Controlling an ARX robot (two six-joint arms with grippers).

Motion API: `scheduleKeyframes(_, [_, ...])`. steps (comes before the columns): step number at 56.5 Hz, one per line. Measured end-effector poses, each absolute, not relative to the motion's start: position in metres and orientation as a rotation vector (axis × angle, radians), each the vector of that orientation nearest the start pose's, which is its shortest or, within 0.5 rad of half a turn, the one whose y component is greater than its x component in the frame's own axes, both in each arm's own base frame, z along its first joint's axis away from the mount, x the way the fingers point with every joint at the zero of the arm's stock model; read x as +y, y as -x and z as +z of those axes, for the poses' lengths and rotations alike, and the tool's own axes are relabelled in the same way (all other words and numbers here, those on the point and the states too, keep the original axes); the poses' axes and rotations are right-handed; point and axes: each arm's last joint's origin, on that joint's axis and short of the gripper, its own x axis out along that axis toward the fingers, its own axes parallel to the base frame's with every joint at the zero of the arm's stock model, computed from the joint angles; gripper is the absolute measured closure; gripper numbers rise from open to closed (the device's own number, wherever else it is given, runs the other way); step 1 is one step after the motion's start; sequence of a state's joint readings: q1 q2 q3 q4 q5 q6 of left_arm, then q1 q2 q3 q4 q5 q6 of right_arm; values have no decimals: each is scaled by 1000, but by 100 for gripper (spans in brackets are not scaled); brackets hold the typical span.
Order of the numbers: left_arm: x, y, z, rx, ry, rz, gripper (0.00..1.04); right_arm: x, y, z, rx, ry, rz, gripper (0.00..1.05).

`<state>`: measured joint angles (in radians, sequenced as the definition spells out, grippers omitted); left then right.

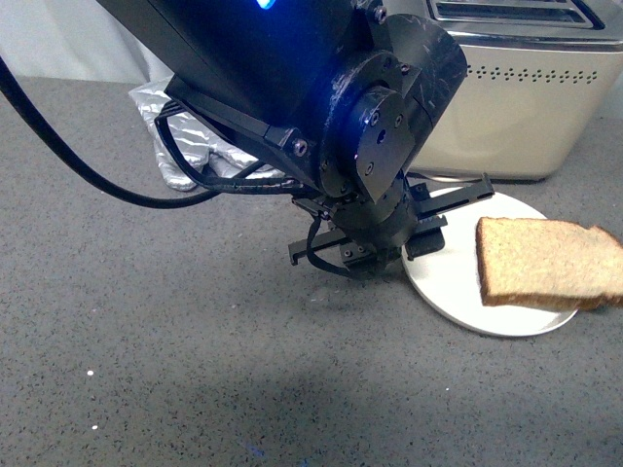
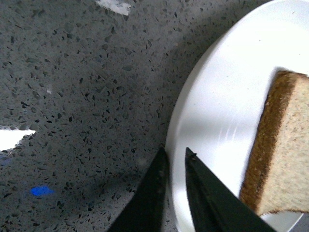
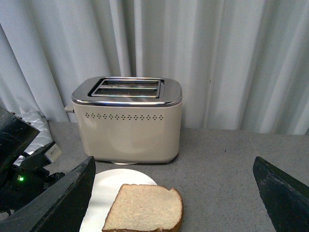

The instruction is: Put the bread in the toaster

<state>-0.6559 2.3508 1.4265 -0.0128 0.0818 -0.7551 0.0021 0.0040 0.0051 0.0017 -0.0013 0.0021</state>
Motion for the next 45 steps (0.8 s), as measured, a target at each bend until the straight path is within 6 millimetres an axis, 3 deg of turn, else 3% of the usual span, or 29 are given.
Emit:
scheduleKeyframes(3, [-281,-361,54,1106,393,-304,77,0,-98,165,-3,-2,4,10])
scheduleKeyframes(14, [-271,-354,62,1042,380,-278,50,0,-98,165,-3,-2,3,10])
scheduleKeyframes(22, [-257,-343,97,804,330,-312,26,0,-98,165,-3,-2,3,10])
scheduleKeyframes(24, [-246,-337,113,705,317,-330,17,0,-98,165,-3,-2,3,10])
scheduleKeyframes(29, [-224,-325,130,575,295,-293,5,0,-98,165,-3,-2,3,10])
scheduleKeyframes(34, [-181,-297,136,425,227,-176,7,0,-98,165,-3,-2,3,10])
scheduleKeyframes(45, [-115,-241,127,401,209,23,7,0,-98,165,-3,-2,3,10])
